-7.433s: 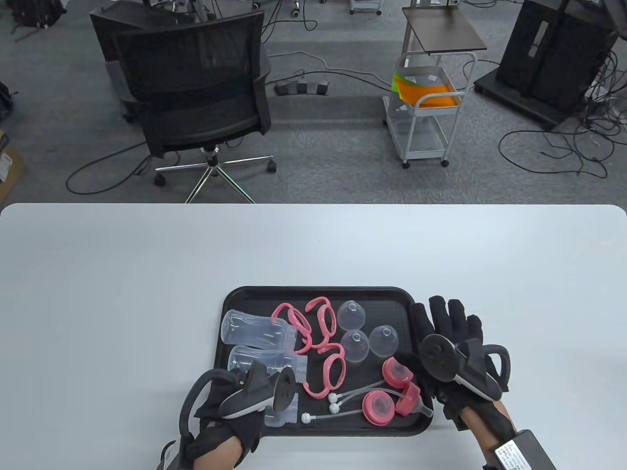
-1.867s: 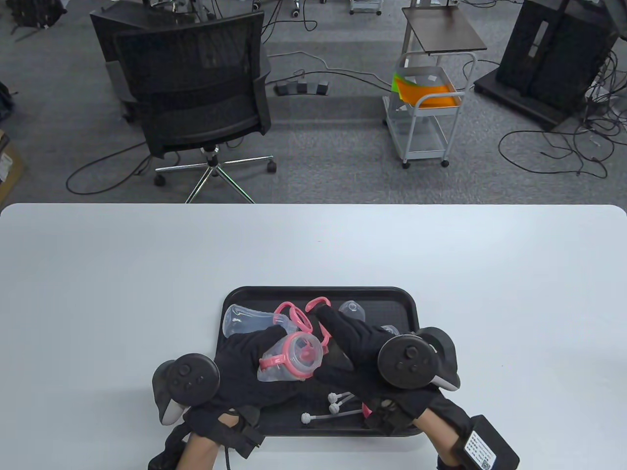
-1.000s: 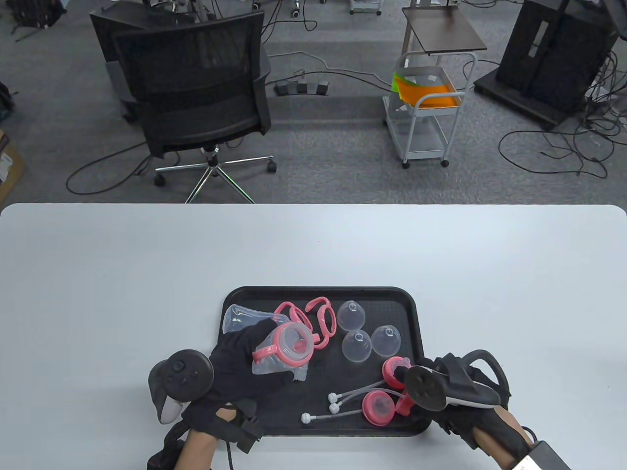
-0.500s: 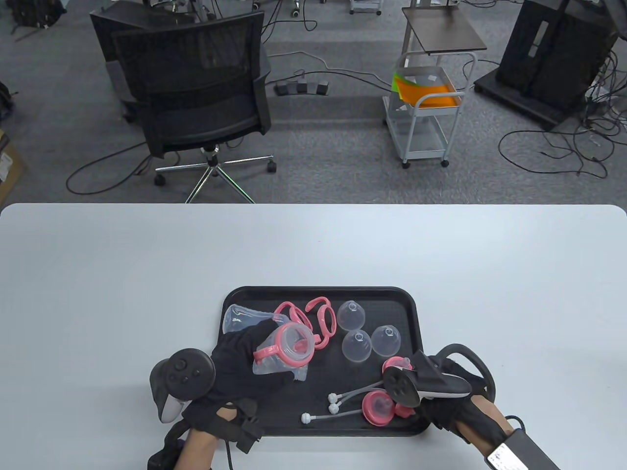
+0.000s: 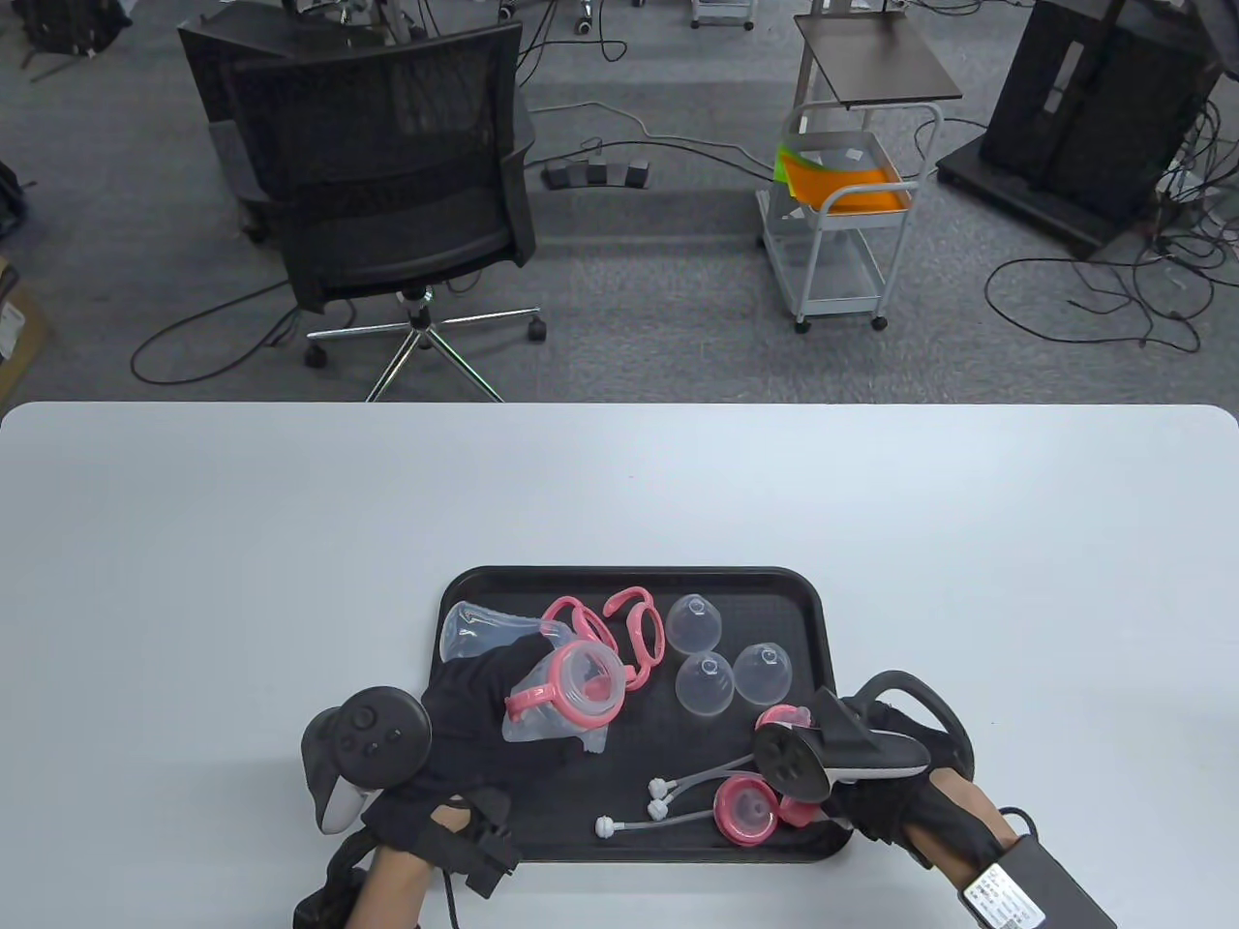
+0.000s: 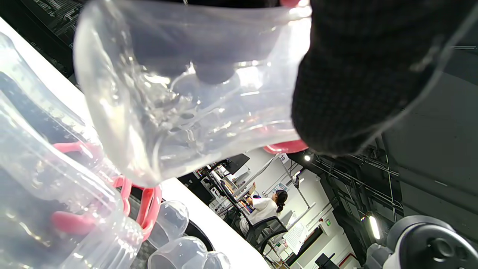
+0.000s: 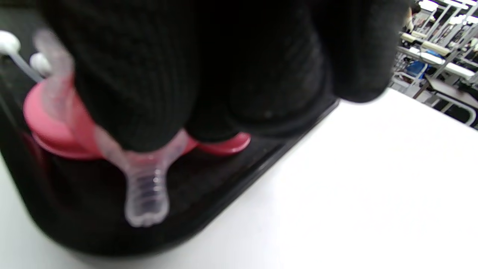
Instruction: Assemble baby bottles from components
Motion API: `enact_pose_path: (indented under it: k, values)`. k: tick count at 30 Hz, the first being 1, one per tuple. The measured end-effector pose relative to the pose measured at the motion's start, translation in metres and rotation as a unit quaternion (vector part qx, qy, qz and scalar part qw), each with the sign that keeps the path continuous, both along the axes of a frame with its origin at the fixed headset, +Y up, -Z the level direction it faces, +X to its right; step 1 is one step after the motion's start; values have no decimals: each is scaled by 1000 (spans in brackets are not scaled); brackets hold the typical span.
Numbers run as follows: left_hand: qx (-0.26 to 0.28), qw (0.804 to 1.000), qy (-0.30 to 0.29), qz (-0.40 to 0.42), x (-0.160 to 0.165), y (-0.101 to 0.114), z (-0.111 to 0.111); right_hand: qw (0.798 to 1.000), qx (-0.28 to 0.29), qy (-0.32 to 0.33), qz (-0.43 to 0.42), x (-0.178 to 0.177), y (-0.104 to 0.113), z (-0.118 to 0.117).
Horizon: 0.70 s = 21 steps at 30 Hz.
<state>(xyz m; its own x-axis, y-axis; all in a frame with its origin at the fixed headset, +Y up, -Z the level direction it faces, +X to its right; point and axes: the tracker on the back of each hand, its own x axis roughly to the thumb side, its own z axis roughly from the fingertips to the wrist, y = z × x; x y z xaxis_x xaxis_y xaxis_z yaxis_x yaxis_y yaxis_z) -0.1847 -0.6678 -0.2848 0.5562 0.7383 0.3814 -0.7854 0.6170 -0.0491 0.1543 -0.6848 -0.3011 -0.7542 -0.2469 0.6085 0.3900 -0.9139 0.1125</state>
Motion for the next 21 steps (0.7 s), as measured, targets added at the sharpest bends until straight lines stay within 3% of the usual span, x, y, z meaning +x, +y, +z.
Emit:
enact_pose_path:
  k: [21]
  values:
    - [2, 1000, 0, -1, 0, -1, 0, 1000, 1, 23, -10, -41, 55, 3]
